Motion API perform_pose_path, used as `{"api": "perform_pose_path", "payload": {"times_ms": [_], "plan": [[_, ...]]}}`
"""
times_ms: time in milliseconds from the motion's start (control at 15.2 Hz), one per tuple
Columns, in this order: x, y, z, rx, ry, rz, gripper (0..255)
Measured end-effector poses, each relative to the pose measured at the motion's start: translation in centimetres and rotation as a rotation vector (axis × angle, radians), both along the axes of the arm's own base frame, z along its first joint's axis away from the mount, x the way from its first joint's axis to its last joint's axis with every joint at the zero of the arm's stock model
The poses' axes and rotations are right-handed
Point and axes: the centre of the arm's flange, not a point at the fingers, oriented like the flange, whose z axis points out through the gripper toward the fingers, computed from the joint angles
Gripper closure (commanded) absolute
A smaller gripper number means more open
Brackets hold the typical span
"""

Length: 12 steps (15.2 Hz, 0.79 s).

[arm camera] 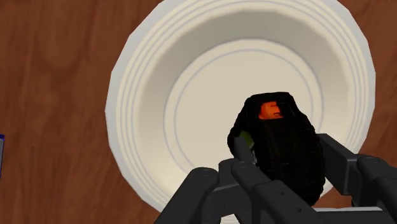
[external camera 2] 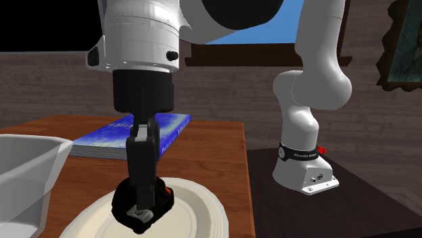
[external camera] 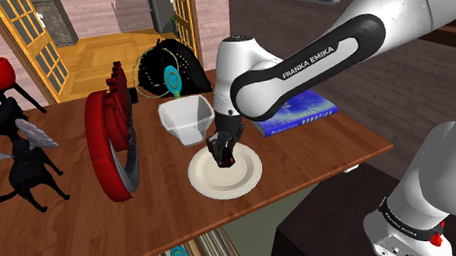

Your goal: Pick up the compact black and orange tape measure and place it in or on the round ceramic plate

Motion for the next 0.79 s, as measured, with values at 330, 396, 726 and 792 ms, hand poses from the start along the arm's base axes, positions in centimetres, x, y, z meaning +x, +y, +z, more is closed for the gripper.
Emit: {"api": "perform_pose_path", "payload": {"times_ms": [330, 396, 726, 792], "plan": [[-0.1, 0.0, -1.1, -0.001, 0.002, 0.0, 255], [-0.1, -0.2, -1.2, -0.003, 0.006, -0.001, 255], [-0.2, -0.2, -1.6, -0.007, 0.016, -0.001, 0], [-0.2, -0.1, -1.7, -0.007, 0.017, -0.001, 0]]}}
